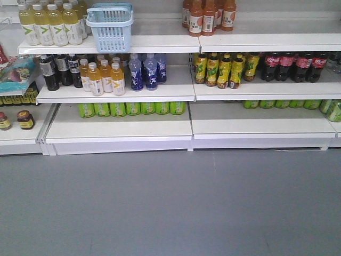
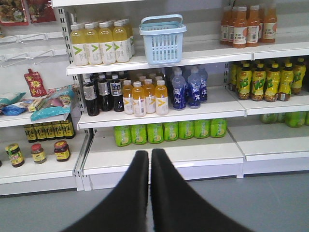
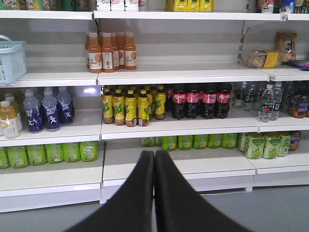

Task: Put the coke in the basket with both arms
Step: 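Drive the base toward the shelf holding the light-blue basket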

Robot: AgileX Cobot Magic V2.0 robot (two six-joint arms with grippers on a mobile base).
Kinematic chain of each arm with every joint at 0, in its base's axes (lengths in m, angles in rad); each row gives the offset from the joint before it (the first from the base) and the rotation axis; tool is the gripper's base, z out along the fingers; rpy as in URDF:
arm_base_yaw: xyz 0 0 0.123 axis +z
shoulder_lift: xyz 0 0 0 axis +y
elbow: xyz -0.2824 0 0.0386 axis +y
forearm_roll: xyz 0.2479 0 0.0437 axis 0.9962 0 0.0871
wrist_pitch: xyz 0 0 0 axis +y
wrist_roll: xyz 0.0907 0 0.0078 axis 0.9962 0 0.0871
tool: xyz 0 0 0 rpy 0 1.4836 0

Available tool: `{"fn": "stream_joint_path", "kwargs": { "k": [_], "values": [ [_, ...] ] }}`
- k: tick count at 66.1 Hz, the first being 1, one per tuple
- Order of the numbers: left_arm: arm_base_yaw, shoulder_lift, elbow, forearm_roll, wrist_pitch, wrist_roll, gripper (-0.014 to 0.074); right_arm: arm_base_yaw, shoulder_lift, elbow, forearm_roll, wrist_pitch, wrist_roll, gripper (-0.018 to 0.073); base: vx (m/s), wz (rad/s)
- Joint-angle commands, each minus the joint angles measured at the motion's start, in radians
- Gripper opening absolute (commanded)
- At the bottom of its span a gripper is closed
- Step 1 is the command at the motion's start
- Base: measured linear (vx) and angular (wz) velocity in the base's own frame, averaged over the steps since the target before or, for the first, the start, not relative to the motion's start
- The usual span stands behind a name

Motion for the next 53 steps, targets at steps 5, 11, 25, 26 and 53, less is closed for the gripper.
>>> {"fn": "stream_joint_path", "kwargs": {
  "k": [5, 11, 25, 26, 53],
  "values": [
    [-0.003, -0.020, -0.034, -0.008, -0.078, -0.001, -0.0006, -0.008, -0.014, 0.008, -0.008, -0.066, -0.004, -0.0010, 0.00, 0.00],
    [-0.003, -0.020, -0.034, -0.008, -0.078, -0.001, -0.0006, -0.008, -0.014, 0.008, -0.008, -0.066, -0.004, -0.0010, 0.00, 0.00],
    [-0.003, -0.020, -0.034, -0.008, -0.078, -0.001, -0.0006, -0.008, -0.014, 0.008, -0.008, -0.066, -0.004, -0.0010, 0.00, 0.00],
    [-0.003, -0.020, -0.034, -0.008, -0.078, -0.001, -0.0006, -0.008, -0.014, 0.008, -0.008, -0.066, -0.004, -0.0010, 0.00, 0.00],
    [-0.003, -0.020, -0.034, -0.008, -0.078, -0.001, -0.0006, -0.008, -0.014, 0.008, -0.008, -0.066, -0.004, -0.0010, 0.00, 0.00]
  ]
}}
